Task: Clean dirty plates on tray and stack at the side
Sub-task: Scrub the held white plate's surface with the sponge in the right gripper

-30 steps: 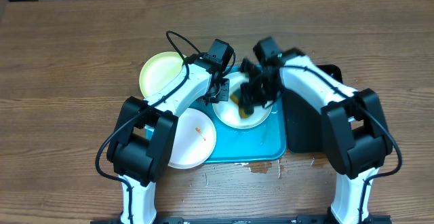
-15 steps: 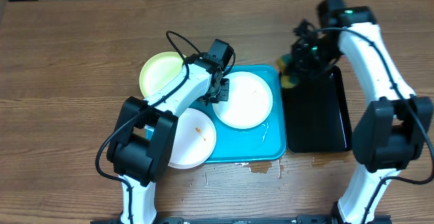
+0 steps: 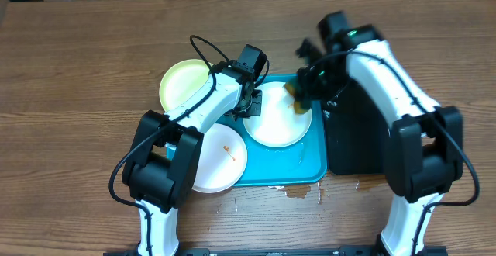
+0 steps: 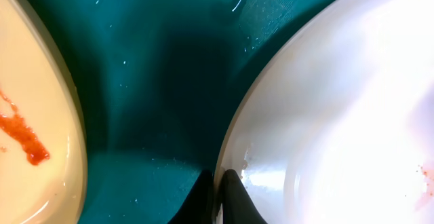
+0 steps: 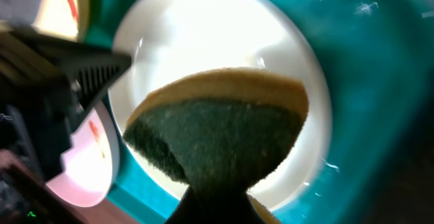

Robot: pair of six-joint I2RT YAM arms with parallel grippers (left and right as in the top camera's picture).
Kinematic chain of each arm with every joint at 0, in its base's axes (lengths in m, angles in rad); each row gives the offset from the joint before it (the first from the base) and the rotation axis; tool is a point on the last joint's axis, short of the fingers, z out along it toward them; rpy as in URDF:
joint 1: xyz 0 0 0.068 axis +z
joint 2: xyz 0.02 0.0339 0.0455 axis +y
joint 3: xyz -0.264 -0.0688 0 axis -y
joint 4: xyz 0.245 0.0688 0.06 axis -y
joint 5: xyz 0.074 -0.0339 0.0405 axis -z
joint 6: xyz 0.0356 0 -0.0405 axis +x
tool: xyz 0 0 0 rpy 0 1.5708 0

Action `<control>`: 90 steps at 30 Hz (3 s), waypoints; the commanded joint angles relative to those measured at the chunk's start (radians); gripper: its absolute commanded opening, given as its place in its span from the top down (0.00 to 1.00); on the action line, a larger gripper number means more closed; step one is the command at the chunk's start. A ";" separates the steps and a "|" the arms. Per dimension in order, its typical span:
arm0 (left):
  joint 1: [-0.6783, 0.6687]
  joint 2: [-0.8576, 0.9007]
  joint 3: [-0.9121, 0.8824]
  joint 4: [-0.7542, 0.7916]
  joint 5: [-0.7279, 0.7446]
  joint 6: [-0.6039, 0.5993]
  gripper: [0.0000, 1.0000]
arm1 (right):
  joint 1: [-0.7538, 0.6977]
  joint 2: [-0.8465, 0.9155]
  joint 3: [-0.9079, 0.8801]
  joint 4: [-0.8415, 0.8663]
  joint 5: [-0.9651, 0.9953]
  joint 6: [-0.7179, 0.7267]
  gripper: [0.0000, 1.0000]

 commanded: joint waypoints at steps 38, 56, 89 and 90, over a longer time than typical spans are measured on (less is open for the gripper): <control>0.002 0.015 -0.007 -0.016 -0.014 0.013 0.96 | 0.141 -0.031 -0.246 0.296 0.270 0.024 0.89; 0.002 0.015 -0.007 -0.016 -0.014 0.012 0.96 | 0.136 -0.103 -0.140 0.222 0.452 0.038 0.96; 0.000 0.015 -0.007 -0.016 -0.014 0.012 0.96 | 0.135 -0.043 -0.378 0.439 0.000 0.016 0.96; 0.000 0.015 -0.007 -0.016 -0.014 0.012 0.96 | 0.135 -0.043 -0.373 0.438 -0.040 0.016 0.96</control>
